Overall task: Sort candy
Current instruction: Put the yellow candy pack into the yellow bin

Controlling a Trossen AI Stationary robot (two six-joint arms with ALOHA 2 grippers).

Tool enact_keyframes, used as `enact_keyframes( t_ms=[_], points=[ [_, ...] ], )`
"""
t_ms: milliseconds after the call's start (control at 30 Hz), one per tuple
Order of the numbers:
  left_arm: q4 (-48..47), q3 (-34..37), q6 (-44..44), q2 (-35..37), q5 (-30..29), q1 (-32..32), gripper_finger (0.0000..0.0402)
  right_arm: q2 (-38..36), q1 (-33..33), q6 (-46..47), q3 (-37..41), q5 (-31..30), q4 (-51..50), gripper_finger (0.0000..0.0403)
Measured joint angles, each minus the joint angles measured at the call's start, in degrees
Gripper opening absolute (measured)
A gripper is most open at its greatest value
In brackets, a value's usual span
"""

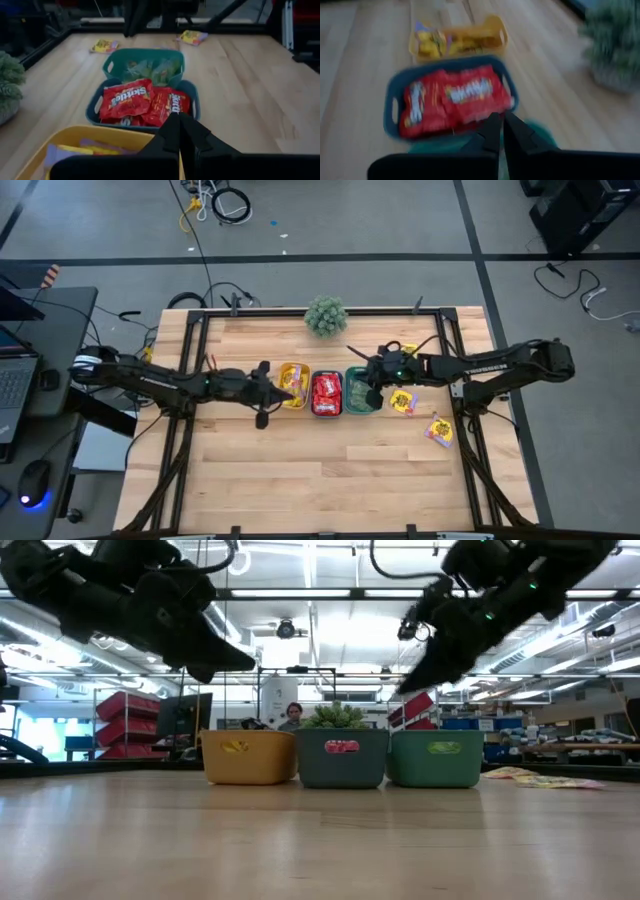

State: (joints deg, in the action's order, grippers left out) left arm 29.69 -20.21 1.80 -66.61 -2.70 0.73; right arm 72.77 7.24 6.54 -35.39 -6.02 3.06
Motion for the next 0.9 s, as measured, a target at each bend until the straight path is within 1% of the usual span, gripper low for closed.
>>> enact_keyframes(
  t_ms=[100,167,233,367,433,533,733,900],
  points=[
    [4.6,1.9,0.4,0.0,0.1,-0.3,0.0,-1.9,-0.1,2.7,2.5,-0.2,-1.3,0.0018],
    [6.4,3.0,1.1,0.0,0.4,-0.5,0.0,-4.0,0.1,4.6,3.2,-1.4,-5.6,0.0025],
    [8.2,3.8,1.5,0.0,0.5,-0.8,0.0,-6.3,0.6,7.1,3.3,-4.8,-11.8,0.0034],
    [8.4,4.2,1.9,0.0,0.7,-1.3,0.0,-11.3,2.7,13.6,3.3,-13.1,-26.0,0.0065],
    [8.7,4.2,1.9,0.0,0.7,-1.4,0.0,-12.9,4.5,16.9,3.3,-15.7,-32.5,0.0084],
    [8.6,4.2,1.9,0.0,0.7,-1.5,0.0,-13.9,7.5,22.2,3.7,-18.4,-38.4,0.0115],
    [9.6,4.2,1.9,0.0,0.7,-1.6,0.0,-13.8,14.8,29.8,7.2,-17.6,-39.1,0.0171],
    [9.6,4.2,1.8,0.0,0.7,-1.6,0.0,-13.8,20.7,35.1,10.1,-16.5,-38.6,0.0194]
  ],
)
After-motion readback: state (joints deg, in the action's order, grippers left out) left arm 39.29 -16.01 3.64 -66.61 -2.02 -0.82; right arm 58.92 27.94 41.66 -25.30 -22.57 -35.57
